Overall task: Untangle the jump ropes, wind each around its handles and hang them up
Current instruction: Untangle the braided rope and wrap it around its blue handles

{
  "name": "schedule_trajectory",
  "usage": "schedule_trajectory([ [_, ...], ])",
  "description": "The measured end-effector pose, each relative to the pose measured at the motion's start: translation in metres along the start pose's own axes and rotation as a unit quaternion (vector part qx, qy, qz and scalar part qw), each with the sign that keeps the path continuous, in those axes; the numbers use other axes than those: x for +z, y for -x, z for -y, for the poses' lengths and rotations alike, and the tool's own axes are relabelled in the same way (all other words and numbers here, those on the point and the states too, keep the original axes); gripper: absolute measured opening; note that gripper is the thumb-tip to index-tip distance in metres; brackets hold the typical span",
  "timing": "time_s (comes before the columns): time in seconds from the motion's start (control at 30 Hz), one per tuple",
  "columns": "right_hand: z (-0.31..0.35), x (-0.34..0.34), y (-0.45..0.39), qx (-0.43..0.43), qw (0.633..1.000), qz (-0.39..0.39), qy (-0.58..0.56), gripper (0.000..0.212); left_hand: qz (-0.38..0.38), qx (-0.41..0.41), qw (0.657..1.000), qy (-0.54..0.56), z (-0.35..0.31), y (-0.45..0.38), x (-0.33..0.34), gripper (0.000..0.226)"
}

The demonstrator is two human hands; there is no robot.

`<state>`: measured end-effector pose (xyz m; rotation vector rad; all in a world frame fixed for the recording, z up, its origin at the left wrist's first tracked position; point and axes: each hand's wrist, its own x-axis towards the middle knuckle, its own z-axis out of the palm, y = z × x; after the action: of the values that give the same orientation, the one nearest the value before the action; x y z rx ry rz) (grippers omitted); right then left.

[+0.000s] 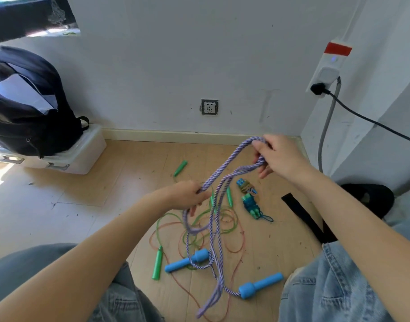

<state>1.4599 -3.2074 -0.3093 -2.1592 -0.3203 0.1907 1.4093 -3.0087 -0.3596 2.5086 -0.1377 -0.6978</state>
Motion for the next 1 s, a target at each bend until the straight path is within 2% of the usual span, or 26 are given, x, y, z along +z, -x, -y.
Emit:
schedule_trajectory([
  [0.03,-0.005,-0.003,-0.002,0.020,0.999,-0.001,0.029,0.023,-0.003,-0.021,0.999,-0.037,0.003,0.002,0.000,0.032],
  [0.07,-0.008,-0.004,-0.002,0.033,0.996,0.028,0.082,0.016,-0.023,-0.032,0.997,-0.061,0.005,0.004,0.000,0.032],
  [0.1,-0.009,-0.003,0.000,0.037,0.985,0.069,0.153,0.018,-0.054,-0.027,0.995,-0.079,0.003,0.006,-0.003,0.032],
  [0.13,-0.009,-0.001,0.002,0.024,0.969,0.112,0.219,0.040,-0.083,-0.007,0.991,-0.101,0.000,0.008,-0.007,0.032],
  [0.2,-0.007,0.011,0.007,-0.031,0.947,0.194,0.253,0.083,-0.105,0.061,0.986,-0.118,-0.011,0.011,-0.013,0.030],
  [0.23,-0.004,0.018,0.010,-0.047,0.941,0.243,0.229,0.089,-0.103,0.098,0.984,-0.105,-0.016,0.013,-0.015,0.029],
  [0.27,-0.002,0.024,0.012,-0.045,0.934,0.301,0.186,0.082,-0.100,0.129,0.983,-0.078,-0.021,0.016,-0.016,0.027],
  [0.3,0.000,0.027,0.014,-0.033,0.928,0.346,0.135,0.059,-0.097,0.152,0.983,-0.035,-0.025,0.018,-0.017,0.025],
  [0.33,0.002,0.028,0.015,-0.020,0.934,0.344,0.091,0.030,-0.089,0.157,0.983,0.027,-0.026,0.019,-0.018,0.024],
  [0.37,0.005,0.026,0.013,-0.013,0.955,0.291,0.053,0.009,-0.072,0.146,0.982,0.100,-0.026,0.020,-0.019,0.025],
  [0.43,0.002,0.014,0.008,-0.002,0.991,0.133,-0.015,0.014,-0.019,0.093,0.980,0.176,-0.022,0.023,-0.017,0.032],
  [0.47,0.001,0.008,0.005,-0.002,0.996,0.084,-0.027,0.014,-0.009,0.067,0.985,0.158,-0.019,0.023,-0.014,0.036],
  [0.5,0.000,0.004,0.003,-0.002,0.997,0.078,0.001,0.012,-0.015,0.051,0.991,0.124,-0.017,0.023,-0.013,0.038],
  [0.53,0.000,0.004,0.005,-0.004,0.991,0.119,0.059,0.013,-0.038,0.052,0.993,0.102,-0.018,0.022,-0.012,0.039],
  [0.6,0.000,0.015,0.011,0.000,0.959,0.248,0.139,0.039,-0.090,0.092,0.985,0.114,-0.023,0.021,-0.013,0.039],
  [0.63,0.002,0.020,0.014,-0.006,0.949,0.288,0.128,0.051,-0.104,0.122,0.981,0.111,-0.025,0.021,-0.016,0.038],
  [0.67,0.004,0.025,0.016,-0.021,0.947,0.305,0.101,0.053,-0.106,0.145,0.979,0.099,-0.028,0.021,-0.019,0.035],
  [0.73,0.007,0.030,0.016,-0.063,0.948,0.304,0.070,0.028,-0.087,0.167,0.976,0.111,-0.031,0.021,-0.021,0.029],
  [0.77,0.008,0.029,0.016,-0.073,0.955,0.280,0.071,0.015,-0.074,0.168,0.973,0.139,-0.031,0.022,-0.020,0.027],
  [0.8,0.007,0.028,0.012,-0.072,0.970,0.224,0.065,0.014,-0.064,0.164,0.971,0.165,-0.030,0.022,-0.019,0.026],
  [0.87,0.002,0.017,0.003,-0.040,0.998,0.049,0.007,0.020,-0.034,0.133,0.975,0.175,-0.024,0.020,-0.016,0.028],
  [0.9,0.000,0.009,-0.003,-0.017,0.999,-0.026,-0.031,0.020,-0.017,0.104,0.985,0.136,-0.019,0.019,-0.013,0.032],
  [0.93,-0.003,0.001,-0.007,0.002,0.996,-0.068,-0.050,0.020,-0.013,0.072,0.995,0.061,-0.015,0.018,-0.011,0.037],
  [0.97,-0.004,-0.003,-0.008,0.017,0.997,-0.066,-0.031,0.021,-0.026,0.040,0.999,-0.019,-0.012,0.017,-0.011,0.040],
  [1.0,-0.005,-0.004,-0.006,0.028,0.999,-0.022,0.017,0.024,-0.057,0.023,0.995,-0.076,-0.009,0.016,-0.012,0.041],
])
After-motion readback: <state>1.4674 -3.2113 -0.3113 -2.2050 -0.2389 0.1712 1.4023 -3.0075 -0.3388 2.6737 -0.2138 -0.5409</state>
